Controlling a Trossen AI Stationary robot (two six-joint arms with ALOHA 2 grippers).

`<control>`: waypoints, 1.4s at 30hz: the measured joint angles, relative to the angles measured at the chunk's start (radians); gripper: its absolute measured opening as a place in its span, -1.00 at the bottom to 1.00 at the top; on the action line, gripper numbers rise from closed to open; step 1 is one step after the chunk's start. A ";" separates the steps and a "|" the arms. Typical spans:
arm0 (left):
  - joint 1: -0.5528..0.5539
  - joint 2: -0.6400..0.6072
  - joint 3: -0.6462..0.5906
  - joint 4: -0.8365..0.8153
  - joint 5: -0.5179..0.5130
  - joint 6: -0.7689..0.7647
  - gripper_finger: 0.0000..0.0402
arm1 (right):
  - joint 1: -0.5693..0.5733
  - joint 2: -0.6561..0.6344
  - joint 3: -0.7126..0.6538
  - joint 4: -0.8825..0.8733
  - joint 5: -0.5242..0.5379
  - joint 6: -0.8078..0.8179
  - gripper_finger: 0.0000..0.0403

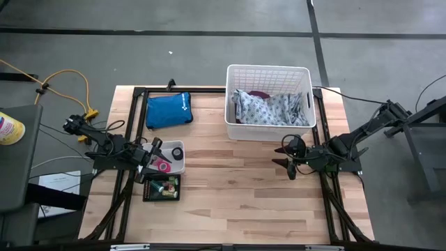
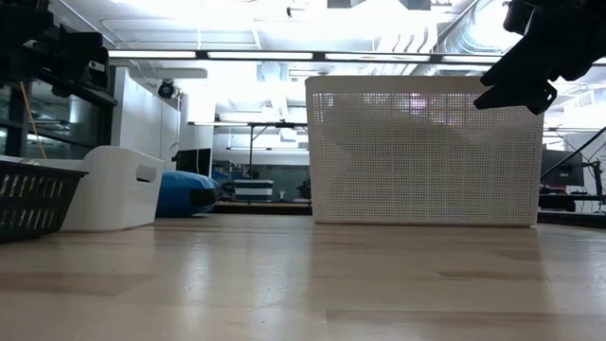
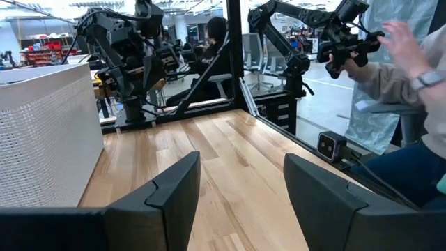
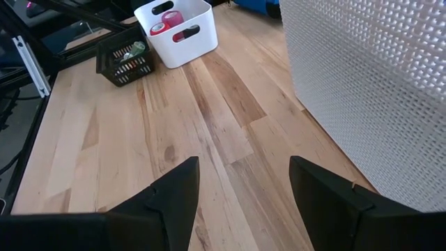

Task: Pick & place medical supplies in basket/bin
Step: Return to Home Position

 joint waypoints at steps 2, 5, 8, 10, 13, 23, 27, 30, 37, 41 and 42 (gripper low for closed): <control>0.000 0.000 0.000 0.000 0.000 0.000 0.00 | 0.000 0.000 0.000 0.000 0.001 0.000 0.05; 0.000 0.000 0.000 0.000 0.000 0.000 0.00 | 0.000 0.000 0.000 0.000 0.002 0.000 0.05; 0.000 0.000 0.000 0.000 0.000 0.000 0.00 | 0.000 0.000 0.000 0.004 0.004 -0.008 0.05; 0.000 0.000 0.000 0.000 0.000 0.000 0.00 | 0.000 0.000 0.000 0.025 0.005 -0.046 0.05; 0.000 0.000 0.000 0.000 0.000 0.000 0.00 | 0.000 0.000 0.000 0.089 0.003 -0.143 0.05; 0.000 0.000 0.000 0.001 0.000 0.000 0.00 | -0.001 -0.037 0.000 0.276 -0.099 -0.468 0.05; 0.000 0.000 0.000 0.005 0.000 0.000 0.00 | 0.000 -0.102 0.000 0.259 -0.117 -0.527 0.05; 0.000 0.000 0.000 0.004 0.000 0.000 0.00 | 0.000 -0.169 0.000 0.255 -0.123 -0.558 0.05; 0.000 0.000 0.000 0.003 0.000 0.000 0.00 | -0.001 -0.278 0.000 0.250 -0.160 -0.623 0.05; 0.000 0.000 0.000 0.003 0.000 0.000 0.00 | 0.000 -0.336 0.000 0.250 -0.192 -0.649 0.05; 0.000 0.000 0.000 0.003 0.000 0.000 0.00 | 0.000 -0.350 0.000 0.250 -0.189 -0.655 0.05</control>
